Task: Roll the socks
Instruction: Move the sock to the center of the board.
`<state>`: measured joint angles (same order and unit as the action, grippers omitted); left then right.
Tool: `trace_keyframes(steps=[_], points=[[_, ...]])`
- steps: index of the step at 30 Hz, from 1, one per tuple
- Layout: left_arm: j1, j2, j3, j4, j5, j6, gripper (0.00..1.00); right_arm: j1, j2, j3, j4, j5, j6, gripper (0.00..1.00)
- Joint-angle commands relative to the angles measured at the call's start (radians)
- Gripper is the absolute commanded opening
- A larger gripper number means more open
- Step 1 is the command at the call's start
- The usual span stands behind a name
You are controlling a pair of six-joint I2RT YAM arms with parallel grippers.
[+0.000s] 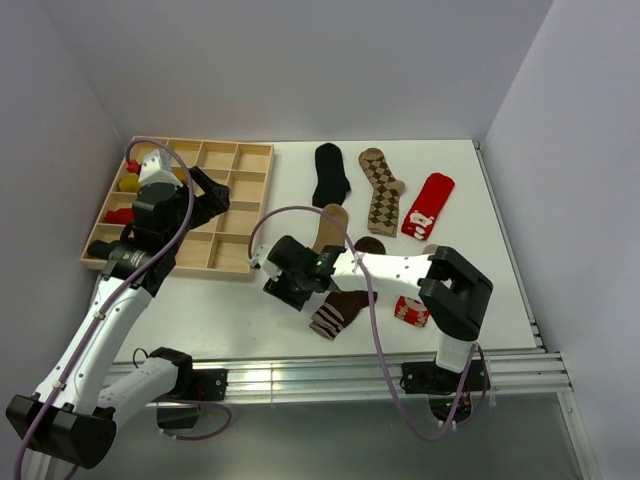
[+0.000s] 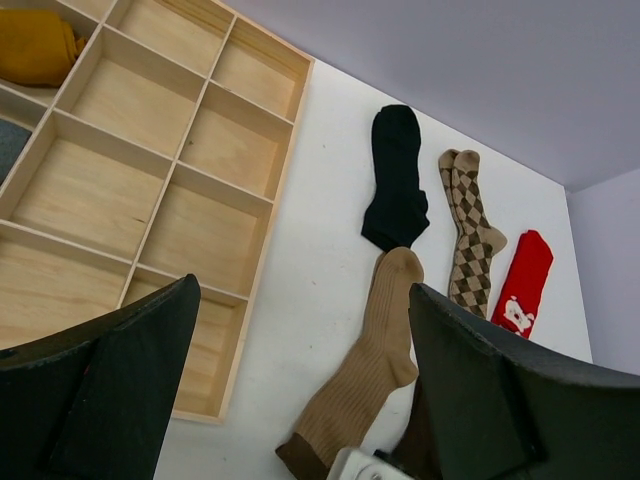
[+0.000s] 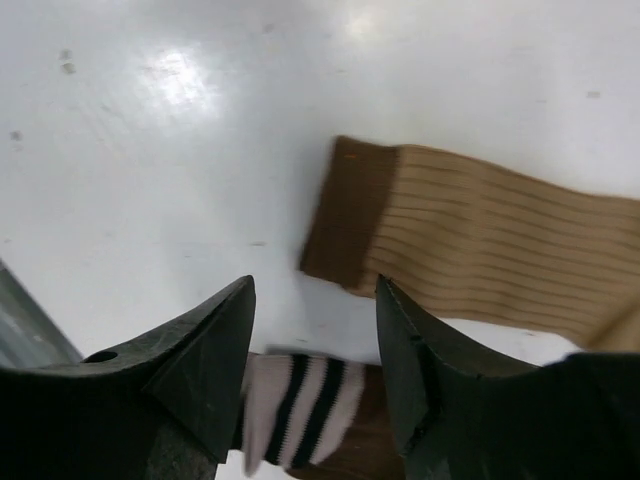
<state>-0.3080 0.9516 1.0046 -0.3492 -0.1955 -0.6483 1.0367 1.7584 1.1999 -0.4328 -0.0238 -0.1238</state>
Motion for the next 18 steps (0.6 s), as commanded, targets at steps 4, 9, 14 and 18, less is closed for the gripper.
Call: trace_keyframes(steps=[4,9,14,18], points=[[0.004,-0.013,0.052,0.029,0.01,0.004,0.91,0.034,0.062,0.023,0.042,0.047,0.044,0.57],[0.004,-0.013,0.042,0.044,0.019,0.003,0.9,0.034,0.099,0.015,0.066,0.074,0.03,0.56],[0.004,-0.01,0.02,0.059,0.027,0.004,0.9,0.033,0.127,0.007,0.092,0.091,0.021,0.55],[0.004,-0.011,-0.01,0.072,0.022,0.001,0.9,0.013,0.148,-0.005,0.091,0.071,0.016,0.44]])
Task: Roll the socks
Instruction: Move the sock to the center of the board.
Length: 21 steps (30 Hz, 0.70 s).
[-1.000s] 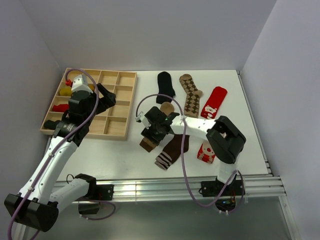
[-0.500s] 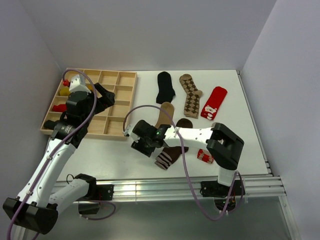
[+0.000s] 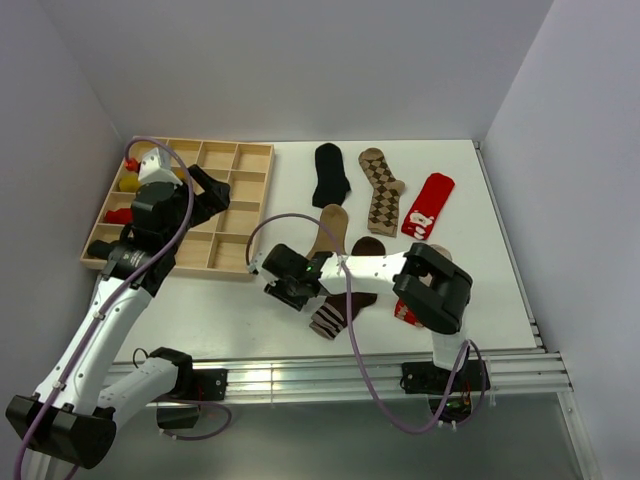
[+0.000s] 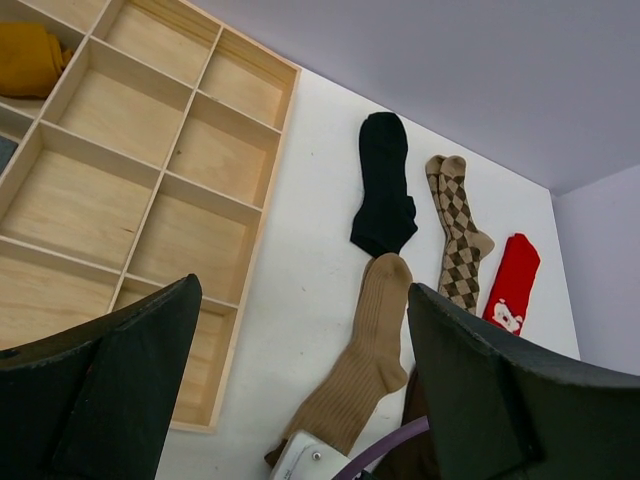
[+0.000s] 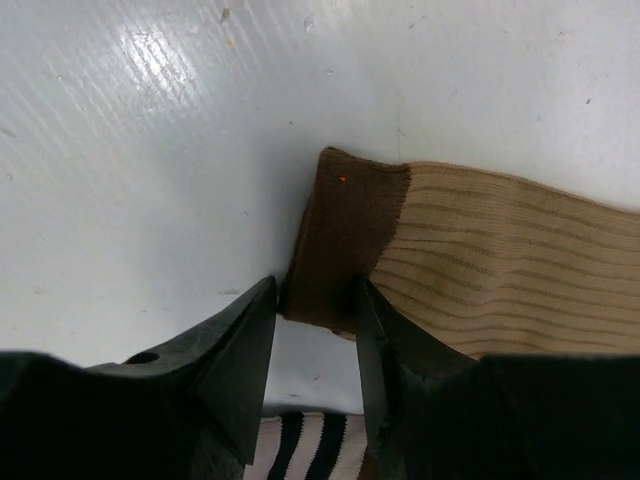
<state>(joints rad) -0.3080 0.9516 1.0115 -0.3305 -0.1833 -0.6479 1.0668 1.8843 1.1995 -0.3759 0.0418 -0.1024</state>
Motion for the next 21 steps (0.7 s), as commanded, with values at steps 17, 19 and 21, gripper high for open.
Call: trace_keyframes(steps=[17,19,21], points=[[-0.177,0.018,-0.301,0.422,0.042,0.08,0.57,-0.41,-0.024,0.052,-0.346,-0.756,-0.328,0.09],[-0.209,0.029,-0.356,0.512,0.085,0.117,0.54,-0.424,-0.01,0.084,-0.431,-0.813,-0.368,0.08],[-0.227,0.047,-0.404,0.565,0.145,0.165,0.52,-0.461,0.015,0.106,-0.487,-0.842,-0.384,0.08]])
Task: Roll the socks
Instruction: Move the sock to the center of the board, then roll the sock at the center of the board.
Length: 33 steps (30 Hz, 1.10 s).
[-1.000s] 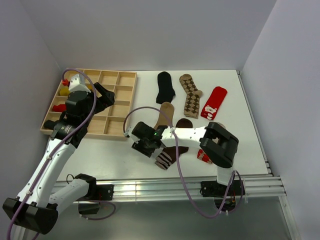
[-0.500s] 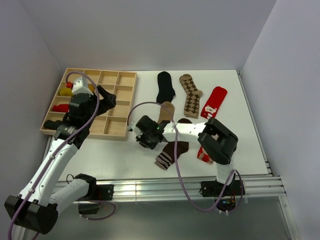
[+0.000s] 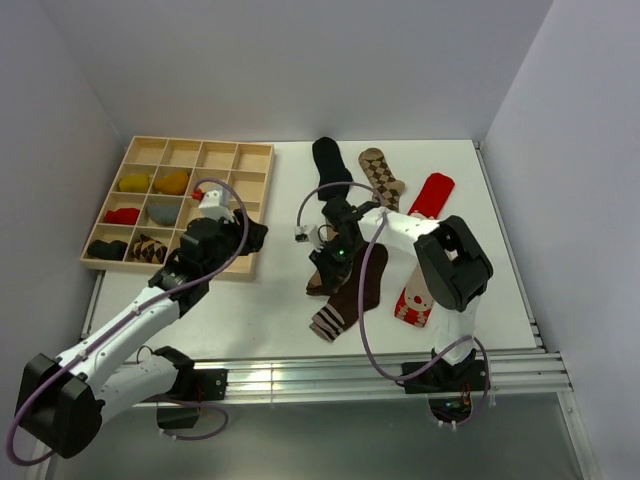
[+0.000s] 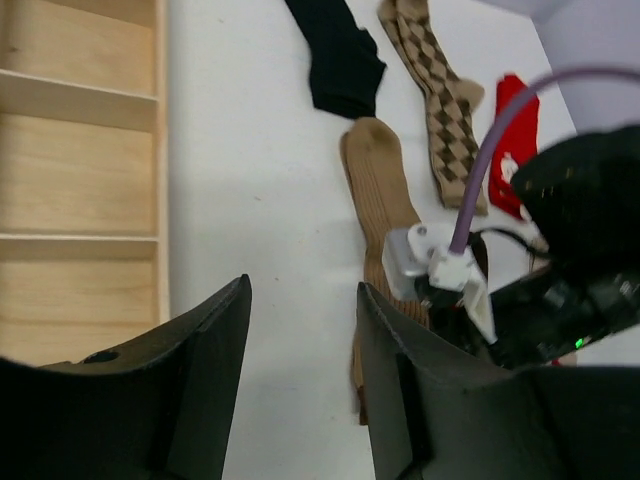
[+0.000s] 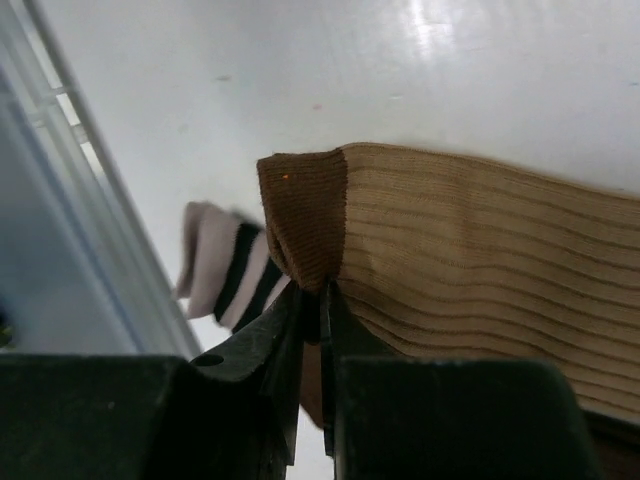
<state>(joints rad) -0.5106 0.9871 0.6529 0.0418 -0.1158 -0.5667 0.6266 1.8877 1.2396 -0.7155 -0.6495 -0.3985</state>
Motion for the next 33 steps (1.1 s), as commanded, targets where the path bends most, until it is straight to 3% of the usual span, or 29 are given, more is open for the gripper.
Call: trace_keyframes(steps=[1,11,22,33], points=[[-0.044,0.034,-0.058,0.238,0.1,0.103,0.52,-0.03,0.02,0.072,-0.166,-0.171,-0.097,0.06],[-0.229,0.321,-0.055,0.401,0.274,0.307,0.61,-0.172,0.226,0.172,-0.326,-0.259,-0.1,0.04],[-0.256,0.525,-0.009,0.52,0.462,0.315,0.72,-0.237,0.338,0.279,-0.456,-0.314,-0.134,0.04],[-0.281,0.66,0.024,0.584,0.507,0.3,0.7,-0.271,0.364,0.294,-0.486,-0.331,-0.143,0.04]])
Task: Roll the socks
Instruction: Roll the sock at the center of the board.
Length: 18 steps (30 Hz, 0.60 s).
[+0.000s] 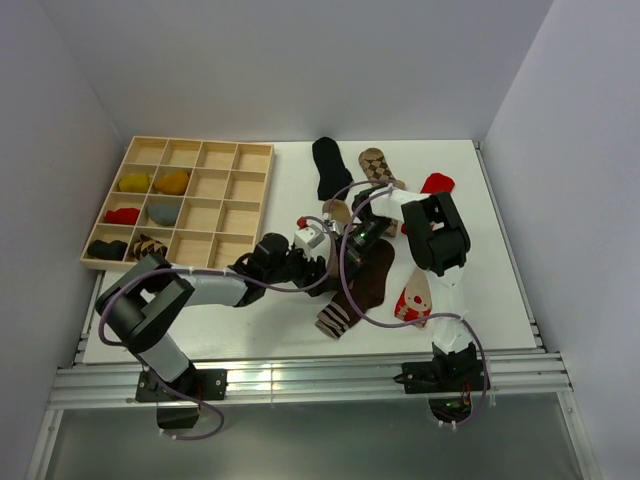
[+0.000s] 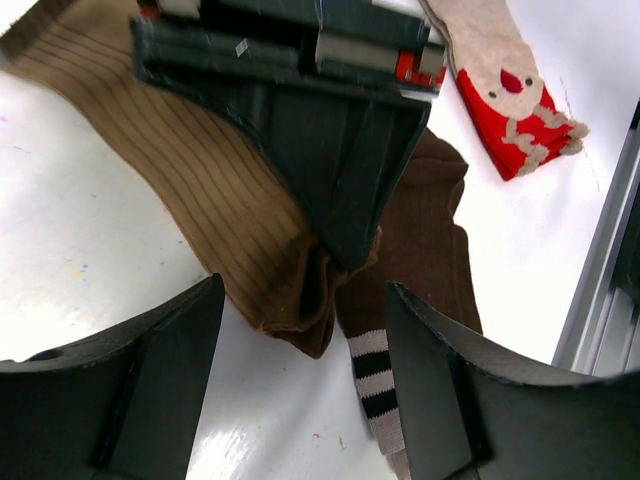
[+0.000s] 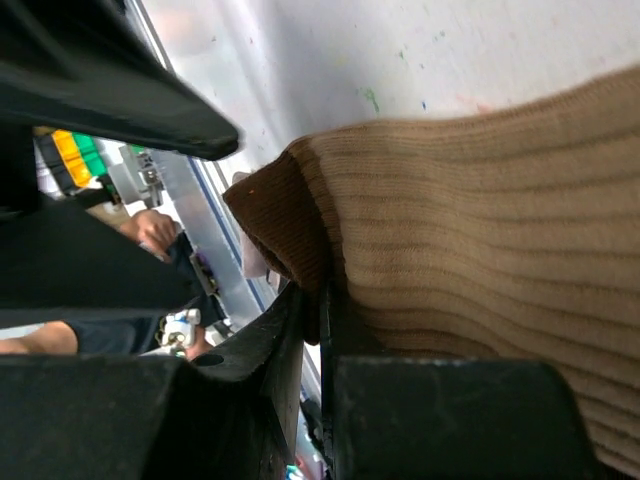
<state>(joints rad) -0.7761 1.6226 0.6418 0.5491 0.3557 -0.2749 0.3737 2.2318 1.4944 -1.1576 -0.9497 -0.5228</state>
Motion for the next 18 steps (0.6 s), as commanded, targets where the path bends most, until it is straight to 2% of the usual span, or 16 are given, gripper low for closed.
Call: trace_keyframes(steps=[1,11,14,15,18], points=[[-0.018,0.032,0.039,0.077,0.028,0.008,0.7,-0.019,0.022,0.041,-0.048,-0.032,-0.019,0.04],[-0.052,0.102,0.048,0.109,-0.023,0.0,0.67,-0.038,0.029,0.04,-0.053,-0.038,-0.013,0.03],[-0.057,0.114,0.048,0.121,-0.029,-0.006,0.63,-0.047,0.029,0.036,-0.042,-0.034,0.001,0.02],[-0.055,0.12,0.048,0.121,-0.032,-0.006,0.58,-0.048,0.029,0.036,-0.04,-0.032,0.001,0.02],[-0.057,0.126,0.041,0.129,-0.034,-0.009,0.57,-0.059,0.029,0.033,-0.031,-0.031,0.017,0.02]])
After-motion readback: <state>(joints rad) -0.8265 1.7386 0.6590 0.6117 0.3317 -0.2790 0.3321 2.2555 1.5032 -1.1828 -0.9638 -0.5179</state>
